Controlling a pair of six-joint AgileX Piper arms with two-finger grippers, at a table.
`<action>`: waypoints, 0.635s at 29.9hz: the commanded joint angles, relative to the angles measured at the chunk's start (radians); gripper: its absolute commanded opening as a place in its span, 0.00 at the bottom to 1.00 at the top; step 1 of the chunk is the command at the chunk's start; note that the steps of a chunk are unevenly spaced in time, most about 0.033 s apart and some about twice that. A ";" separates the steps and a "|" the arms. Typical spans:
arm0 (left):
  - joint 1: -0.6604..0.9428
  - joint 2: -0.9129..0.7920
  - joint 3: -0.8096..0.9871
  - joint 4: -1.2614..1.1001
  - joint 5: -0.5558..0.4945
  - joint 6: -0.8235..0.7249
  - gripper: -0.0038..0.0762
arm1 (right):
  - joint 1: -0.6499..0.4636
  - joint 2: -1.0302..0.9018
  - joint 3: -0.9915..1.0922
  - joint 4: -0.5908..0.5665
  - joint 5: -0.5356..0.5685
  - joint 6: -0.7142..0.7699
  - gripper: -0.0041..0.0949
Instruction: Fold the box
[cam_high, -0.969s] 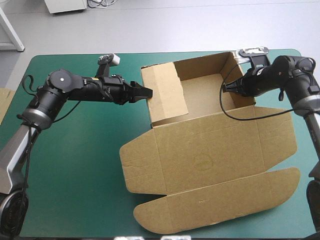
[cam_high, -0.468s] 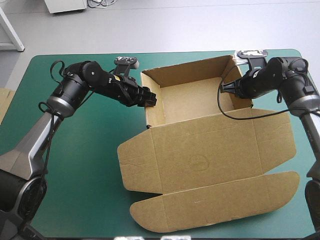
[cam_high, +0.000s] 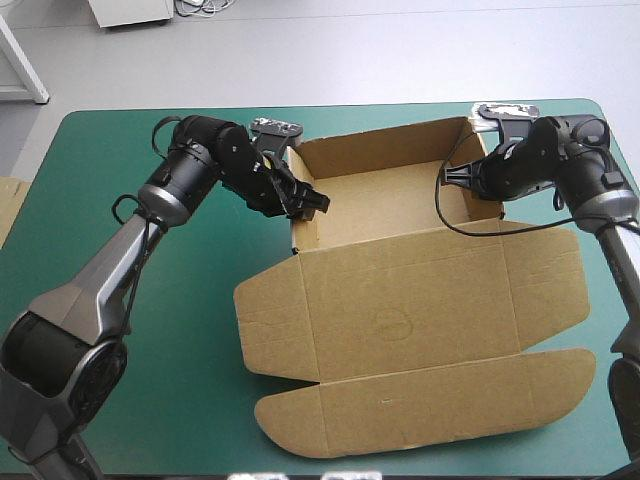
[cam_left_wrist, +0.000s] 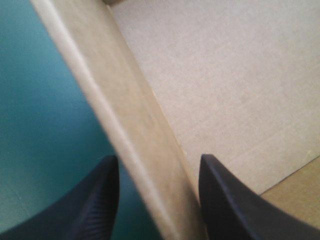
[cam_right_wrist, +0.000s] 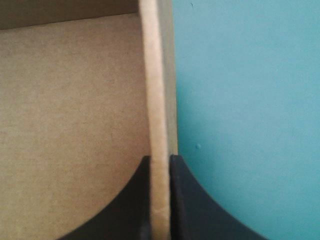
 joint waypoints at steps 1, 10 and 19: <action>-0.031 -0.023 -0.043 0.077 0.038 -0.011 0.32 | 0.011 -0.024 -0.033 0.055 -0.073 0.075 0.03; -0.036 0.010 -0.043 0.239 0.057 -0.011 0.04 | 0.114 0.051 -0.033 -0.024 -0.135 0.154 0.03; -0.027 0.061 -0.041 0.367 0.036 -0.010 0.04 | 0.127 0.090 -0.033 -0.024 -0.080 0.100 0.03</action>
